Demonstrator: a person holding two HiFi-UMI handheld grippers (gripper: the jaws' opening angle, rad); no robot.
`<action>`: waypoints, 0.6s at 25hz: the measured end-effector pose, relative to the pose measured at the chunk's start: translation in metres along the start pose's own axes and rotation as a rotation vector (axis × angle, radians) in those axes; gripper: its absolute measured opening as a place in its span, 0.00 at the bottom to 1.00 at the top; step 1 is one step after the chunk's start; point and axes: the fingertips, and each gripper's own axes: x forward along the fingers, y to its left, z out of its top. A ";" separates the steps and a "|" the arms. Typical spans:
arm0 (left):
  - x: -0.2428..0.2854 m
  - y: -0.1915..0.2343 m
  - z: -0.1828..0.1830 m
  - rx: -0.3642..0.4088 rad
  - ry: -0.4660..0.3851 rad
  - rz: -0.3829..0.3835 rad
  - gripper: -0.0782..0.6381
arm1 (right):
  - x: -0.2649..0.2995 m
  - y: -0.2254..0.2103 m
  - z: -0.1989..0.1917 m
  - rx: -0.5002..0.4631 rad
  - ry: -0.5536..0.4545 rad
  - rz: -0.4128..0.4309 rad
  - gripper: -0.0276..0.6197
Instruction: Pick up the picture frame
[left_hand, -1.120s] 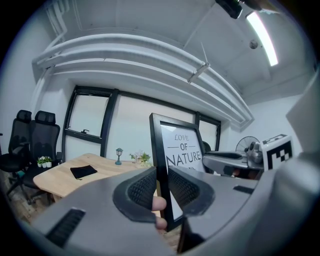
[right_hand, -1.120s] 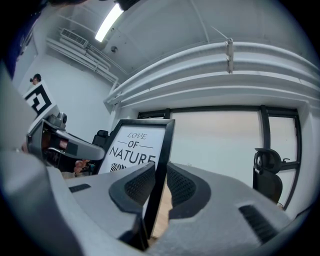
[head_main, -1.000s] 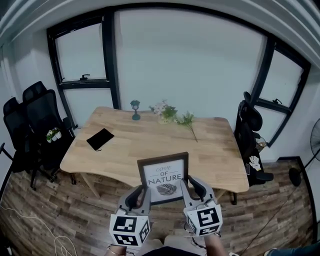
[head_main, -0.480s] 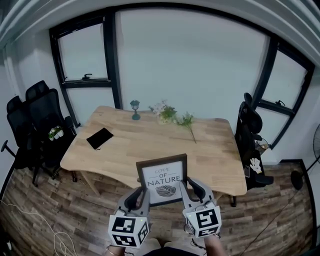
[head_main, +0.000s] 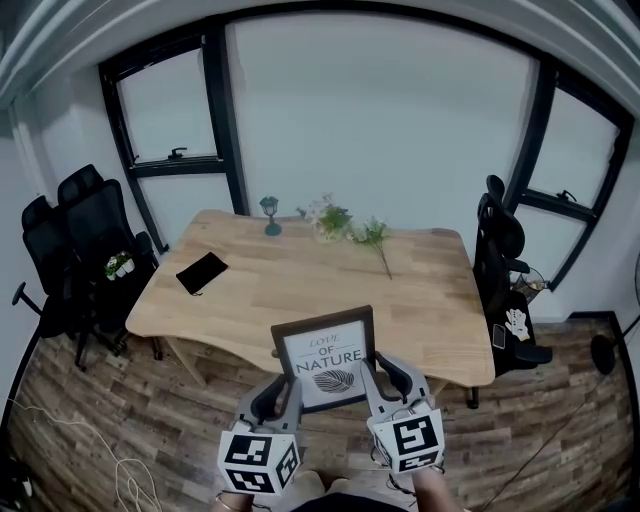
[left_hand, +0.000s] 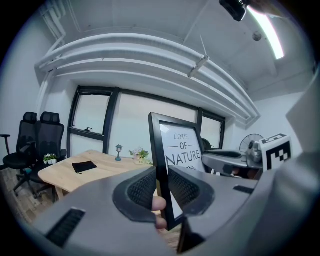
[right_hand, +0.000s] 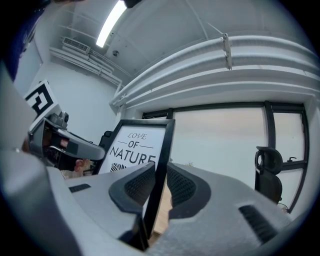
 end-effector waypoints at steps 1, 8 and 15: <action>0.000 -0.003 0.000 0.000 0.000 0.004 0.20 | -0.002 -0.002 0.000 0.001 -0.003 0.003 0.16; -0.001 -0.026 -0.003 0.007 0.000 0.025 0.20 | -0.019 -0.016 -0.002 0.000 -0.010 0.020 0.16; 0.000 -0.048 -0.008 0.007 0.007 0.040 0.20 | -0.033 -0.031 -0.007 0.014 -0.014 0.030 0.15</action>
